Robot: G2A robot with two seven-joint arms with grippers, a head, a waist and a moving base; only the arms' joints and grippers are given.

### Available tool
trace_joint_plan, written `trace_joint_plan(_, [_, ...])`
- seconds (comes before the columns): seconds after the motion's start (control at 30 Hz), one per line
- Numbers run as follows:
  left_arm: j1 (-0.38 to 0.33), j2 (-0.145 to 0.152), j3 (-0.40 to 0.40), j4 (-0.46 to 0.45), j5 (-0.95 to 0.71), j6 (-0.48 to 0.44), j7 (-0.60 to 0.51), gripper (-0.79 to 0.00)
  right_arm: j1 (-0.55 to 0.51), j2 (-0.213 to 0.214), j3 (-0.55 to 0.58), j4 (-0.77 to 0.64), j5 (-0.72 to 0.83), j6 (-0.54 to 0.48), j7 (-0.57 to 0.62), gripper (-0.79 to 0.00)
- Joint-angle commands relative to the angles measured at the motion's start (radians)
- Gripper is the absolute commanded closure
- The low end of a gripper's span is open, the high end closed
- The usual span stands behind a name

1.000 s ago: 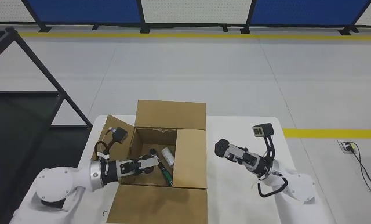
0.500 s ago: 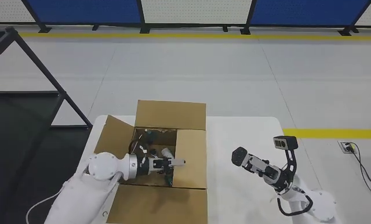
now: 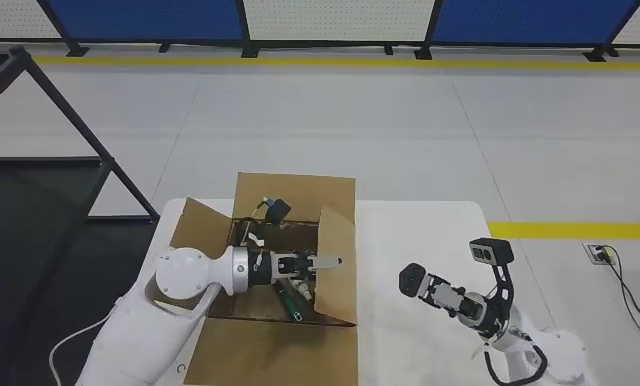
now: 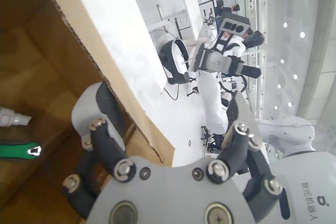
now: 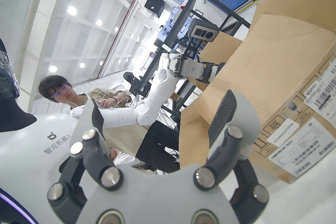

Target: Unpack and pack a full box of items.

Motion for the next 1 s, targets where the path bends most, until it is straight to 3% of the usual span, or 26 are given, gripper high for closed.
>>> trace_joint_plan(0.0, [-0.009, -0.005, 0.010, -0.022, -0.002, 0.014, 0.026, -0.785, 0.001, 0.005, 0.007, -0.001, 0.033, -0.005, 0.024, -0.785])
trace_joint_plan(0.27, [-0.127, -0.071, 0.168, 0.054, -0.016, 0.044, 0.148, -0.785, -0.048, 0.037, 0.054, -0.085, 0.092, 0.040, 0.088, -0.785])
trace_joint_plan(0.6, [-0.297, -0.206, 0.399, 0.303, -0.073, 0.046, 0.210, -0.785, -0.119, 0.076, 0.097, -0.132, 0.067, 0.036, 0.085, -0.785])
trace_joint_plan(0.8, [-0.350, -0.278, 0.472, 0.432, -0.106, 0.022, 0.210, -0.785, -0.122, 0.095, 0.090, -0.117, 0.028, 0.051, 0.100, -0.785])
trace_joint_plan(0.97, [-0.373, -0.316, 0.486, 0.511, -0.128, -0.005, 0.196, -0.785, -0.050, 0.101, 0.023, -0.030, -0.092, 0.106, 0.048, -0.785])
